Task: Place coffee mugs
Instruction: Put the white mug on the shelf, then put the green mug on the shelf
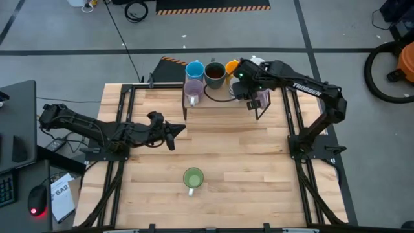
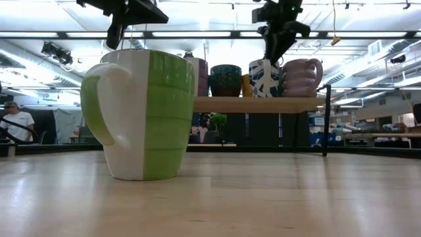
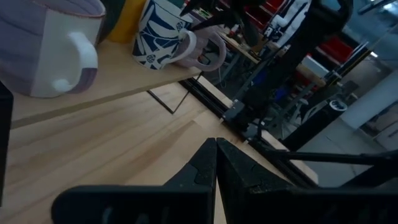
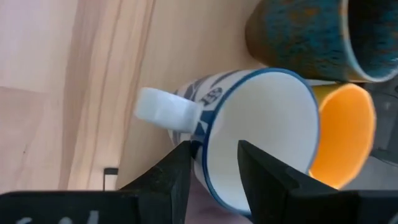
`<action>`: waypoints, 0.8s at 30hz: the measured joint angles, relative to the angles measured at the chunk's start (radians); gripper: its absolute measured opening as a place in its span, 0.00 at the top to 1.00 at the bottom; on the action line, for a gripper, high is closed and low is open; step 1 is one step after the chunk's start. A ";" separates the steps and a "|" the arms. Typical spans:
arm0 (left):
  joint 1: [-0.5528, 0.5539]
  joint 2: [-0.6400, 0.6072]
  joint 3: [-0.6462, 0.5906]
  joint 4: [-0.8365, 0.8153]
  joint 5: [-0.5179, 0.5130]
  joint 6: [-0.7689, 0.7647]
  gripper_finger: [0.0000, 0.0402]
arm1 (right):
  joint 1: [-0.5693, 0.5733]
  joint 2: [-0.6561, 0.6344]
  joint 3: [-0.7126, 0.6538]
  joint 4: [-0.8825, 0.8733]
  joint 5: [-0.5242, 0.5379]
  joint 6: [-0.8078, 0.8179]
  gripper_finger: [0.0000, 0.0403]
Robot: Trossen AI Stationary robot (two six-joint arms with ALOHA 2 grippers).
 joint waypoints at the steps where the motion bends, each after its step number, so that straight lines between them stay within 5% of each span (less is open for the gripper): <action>1: 0.000 0.000 0.000 0.006 0.000 -0.003 0.96 | 0.001 -0.004 0.000 0.000 0.007 0.006 0.66; 8: 0.000 0.000 0.000 0.023 0.040 -0.003 0.96 | 0.014 -0.037 0.000 0.006 0.015 0.075 0.66; 24: -0.037 0.000 0.000 -0.028 0.367 -0.037 0.96 | 0.135 -0.109 0.000 0.030 0.111 0.225 0.66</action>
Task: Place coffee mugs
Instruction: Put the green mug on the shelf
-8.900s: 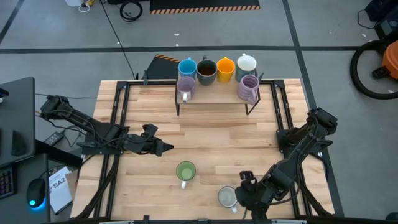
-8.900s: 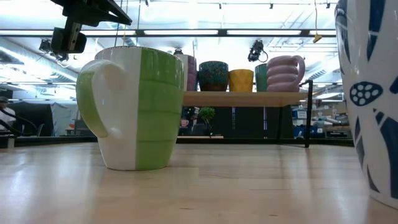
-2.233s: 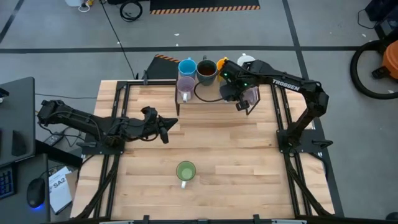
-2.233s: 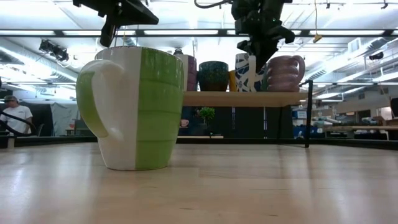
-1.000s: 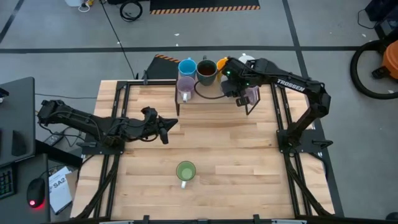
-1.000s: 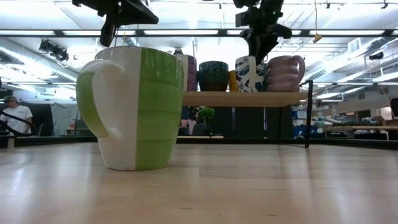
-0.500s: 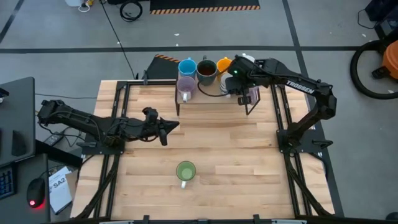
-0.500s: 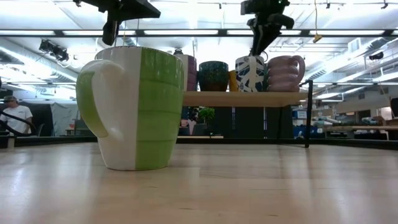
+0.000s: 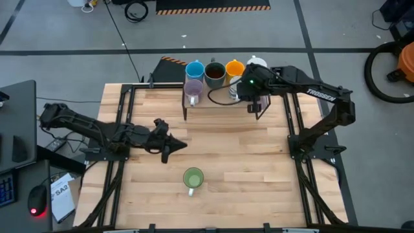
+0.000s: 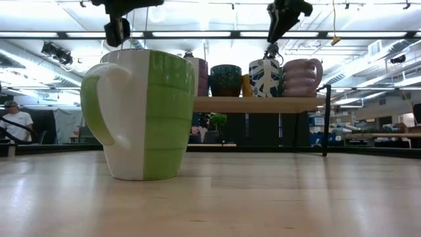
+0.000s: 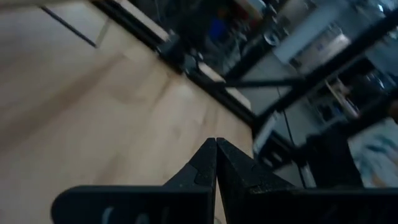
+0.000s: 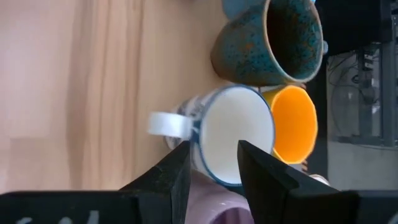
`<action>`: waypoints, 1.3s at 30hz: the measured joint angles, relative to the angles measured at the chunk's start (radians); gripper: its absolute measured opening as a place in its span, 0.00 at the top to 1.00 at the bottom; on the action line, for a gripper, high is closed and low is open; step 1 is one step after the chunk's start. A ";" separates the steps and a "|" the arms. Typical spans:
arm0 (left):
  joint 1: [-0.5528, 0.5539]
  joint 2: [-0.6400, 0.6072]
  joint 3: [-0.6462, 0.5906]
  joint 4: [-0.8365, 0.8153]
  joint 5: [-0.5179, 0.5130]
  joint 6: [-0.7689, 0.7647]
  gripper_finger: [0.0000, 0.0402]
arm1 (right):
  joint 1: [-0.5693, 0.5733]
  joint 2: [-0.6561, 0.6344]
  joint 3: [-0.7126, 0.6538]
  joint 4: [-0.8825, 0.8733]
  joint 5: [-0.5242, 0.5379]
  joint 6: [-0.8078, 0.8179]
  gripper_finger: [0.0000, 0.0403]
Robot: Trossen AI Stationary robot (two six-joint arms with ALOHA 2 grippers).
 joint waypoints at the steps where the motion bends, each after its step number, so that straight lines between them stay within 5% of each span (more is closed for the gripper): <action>1: -0.015 0.000 0.000 -0.008 0.006 -0.002 0.96 | 0.011 -0.003 0.000 0.000 0.000 0.018 0.66; 25: -0.296 0.068 0.012 -0.104 0.006 -0.244 0.96 | 0.218 -0.013 0.000 0.007 -0.082 0.386 0.66; 30: -0.307 0.134 0.111 -0.163 0.007 -0.208 0.96 | 0.250 -0.013 0.000 0.043 -0.154 0.475 0.66; 39: -0.306 0.289 0.394 -0.502 0.018 -0.132 0.96 | 0.292 -0.013 0.000 0.116 -0.165 0.502 0.66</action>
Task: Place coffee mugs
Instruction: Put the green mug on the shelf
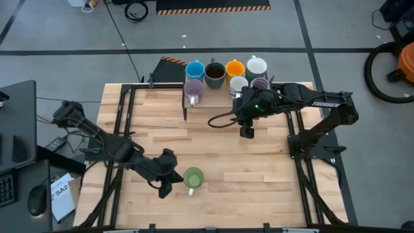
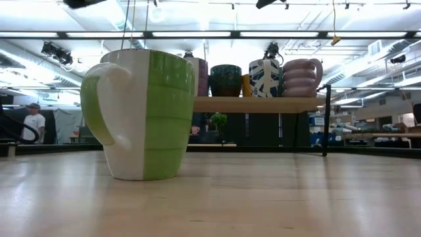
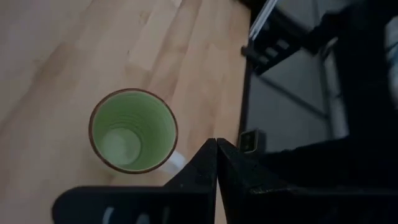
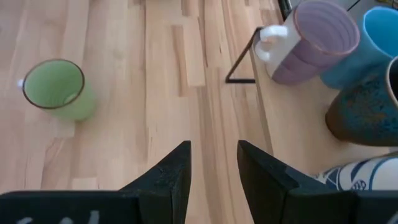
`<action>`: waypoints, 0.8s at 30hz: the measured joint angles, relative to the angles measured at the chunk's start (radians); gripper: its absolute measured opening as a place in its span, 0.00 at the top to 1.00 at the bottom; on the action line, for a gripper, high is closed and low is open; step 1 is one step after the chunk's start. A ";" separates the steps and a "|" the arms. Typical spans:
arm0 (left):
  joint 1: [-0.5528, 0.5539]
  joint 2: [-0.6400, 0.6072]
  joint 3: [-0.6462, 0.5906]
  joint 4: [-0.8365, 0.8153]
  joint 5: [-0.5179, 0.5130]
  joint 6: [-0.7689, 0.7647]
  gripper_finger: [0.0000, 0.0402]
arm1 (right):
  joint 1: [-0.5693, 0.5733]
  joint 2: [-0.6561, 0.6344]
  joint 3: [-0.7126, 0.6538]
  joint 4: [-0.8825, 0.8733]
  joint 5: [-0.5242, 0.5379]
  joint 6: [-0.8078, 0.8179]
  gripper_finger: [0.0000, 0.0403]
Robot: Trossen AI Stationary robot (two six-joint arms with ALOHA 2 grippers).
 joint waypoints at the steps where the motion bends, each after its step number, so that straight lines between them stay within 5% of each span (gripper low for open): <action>1: 0.000 0.021 0.033 -0.032 0.000 0.014 0.96 | 0.000 0.000 0.000 0.004 0.000 0.000 0.66; 8: 0.000 0.158 0.177 -0.219 0.048 0.081 0.90 | 0.000 0.000 0.000 0.008 0.000 0.032 0.66; 16: -0.005 0.279 0.218 -0.242 0.104 0.281 0.74 | 0.005 0.000 -0.001 0.013 -0.030 0.052 0.66; 24: 0.008 0.342 0.258 -0.244 0.124 0.386 0.70 | 0.031 0.001 -0.001 0.012 -0.030 0.090 0.66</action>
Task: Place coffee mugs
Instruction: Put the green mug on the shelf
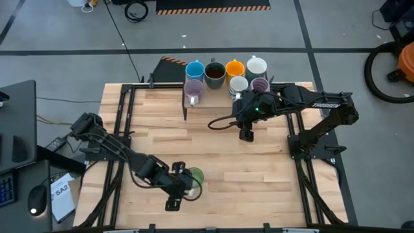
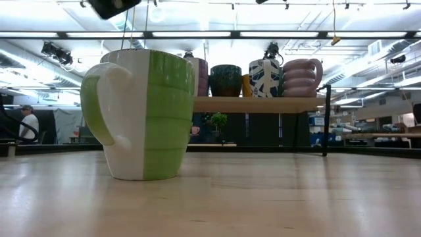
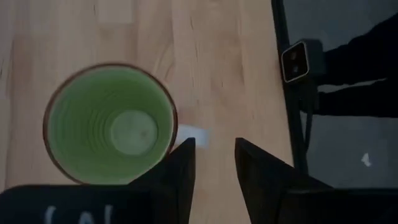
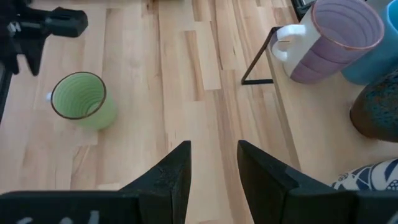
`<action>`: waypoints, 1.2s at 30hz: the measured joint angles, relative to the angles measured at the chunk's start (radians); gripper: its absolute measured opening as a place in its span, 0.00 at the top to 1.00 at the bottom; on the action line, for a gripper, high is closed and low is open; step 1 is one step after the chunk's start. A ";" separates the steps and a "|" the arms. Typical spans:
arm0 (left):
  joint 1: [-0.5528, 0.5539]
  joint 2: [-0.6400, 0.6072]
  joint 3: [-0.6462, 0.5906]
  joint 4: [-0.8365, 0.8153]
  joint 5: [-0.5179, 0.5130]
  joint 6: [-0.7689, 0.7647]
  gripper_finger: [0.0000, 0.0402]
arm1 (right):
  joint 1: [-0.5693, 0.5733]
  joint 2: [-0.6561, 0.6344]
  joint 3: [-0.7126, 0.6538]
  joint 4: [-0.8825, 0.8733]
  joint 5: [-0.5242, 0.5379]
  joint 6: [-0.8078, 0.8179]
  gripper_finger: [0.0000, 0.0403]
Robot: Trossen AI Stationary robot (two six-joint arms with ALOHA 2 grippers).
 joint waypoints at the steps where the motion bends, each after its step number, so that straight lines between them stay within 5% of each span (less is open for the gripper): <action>1: 0.007 0.006 0.015 -0.014 0.011 0.004 0.70 | 0.003 0.000 0.000 0.000 0.000 0.000 0.66; 14: 0.046 0.073 0.098 -0.140 0.053 0.114 0.70 | 0.010 0.000 0.000 -0.001 0.005 -0.001 0.66; 21: 0.031 0.121 0.099 -0.149 0.033 0.150 0.60 | 0.010 0.000 0.000 -0.003 0.005 -0.002 0.66; 29: -0.015 0.142 0.098 -0.143 -0.139 0.253 0.54 | 0.010 0.000 0.000 -0.009 0.005 -0.001 0.66; 36: -0.025 0.175 0.098 -0.144 -0.142 0.319 0.54 | 0.010 0.000 0.000 -0.009 0.006 0.000 0.66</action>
